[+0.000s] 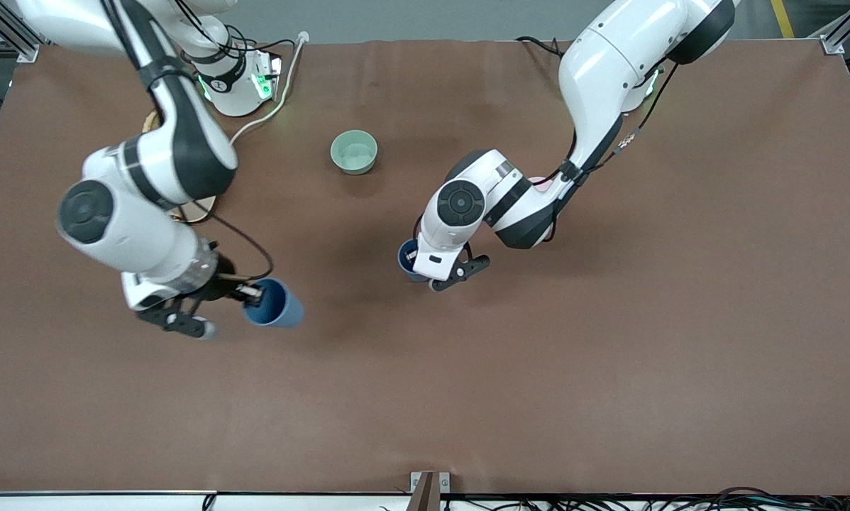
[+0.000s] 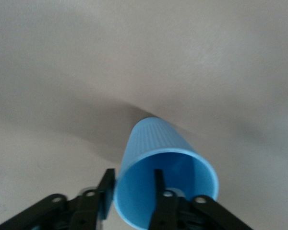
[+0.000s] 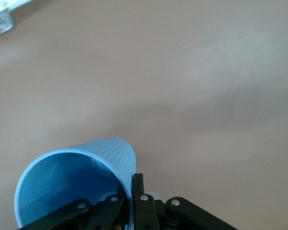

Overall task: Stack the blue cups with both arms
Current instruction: 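Carry both blue cups toward each other at the table middle, then drop the left cup into the right cup while the left gripper withdraws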

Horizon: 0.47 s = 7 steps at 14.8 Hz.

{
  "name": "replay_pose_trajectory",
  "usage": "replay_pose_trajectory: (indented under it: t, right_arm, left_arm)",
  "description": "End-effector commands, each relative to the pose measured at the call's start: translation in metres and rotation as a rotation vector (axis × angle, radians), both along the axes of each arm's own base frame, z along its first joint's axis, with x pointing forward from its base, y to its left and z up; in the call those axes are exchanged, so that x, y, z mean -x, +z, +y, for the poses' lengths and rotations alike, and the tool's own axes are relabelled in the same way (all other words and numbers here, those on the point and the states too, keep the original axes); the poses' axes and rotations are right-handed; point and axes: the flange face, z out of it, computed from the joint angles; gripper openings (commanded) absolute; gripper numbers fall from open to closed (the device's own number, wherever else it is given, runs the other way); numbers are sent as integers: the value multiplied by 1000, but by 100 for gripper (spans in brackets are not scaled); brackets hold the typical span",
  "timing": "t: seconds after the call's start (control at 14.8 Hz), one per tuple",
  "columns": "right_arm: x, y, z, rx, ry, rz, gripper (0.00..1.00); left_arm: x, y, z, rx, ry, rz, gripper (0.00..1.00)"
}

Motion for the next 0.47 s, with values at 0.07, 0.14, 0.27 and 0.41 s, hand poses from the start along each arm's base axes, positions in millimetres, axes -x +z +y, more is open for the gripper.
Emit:
replay_pose_trajectory:
  t: [0.07, 0.14, 0.27, 0.41]
  right_arm:
    - [25, 9, 55, -21, -43, 25, 1]
    - [35, 11, 75, -22, -37, 28, 1]
    - [57, 13, 113, 4, -26, 19, 1]
    - [79, 15, 147, 16, -29, 15, 1]
  left_arm:
    - [-38, 88, 46, -48, 37, -62, 100]
    - [-45, 118, 62, -61, 9, -72, 100]
    - [-69, 166, 121, -89, -59, -89, 100]
    - [-92, 213, 192, -91, -151, -136, 100]
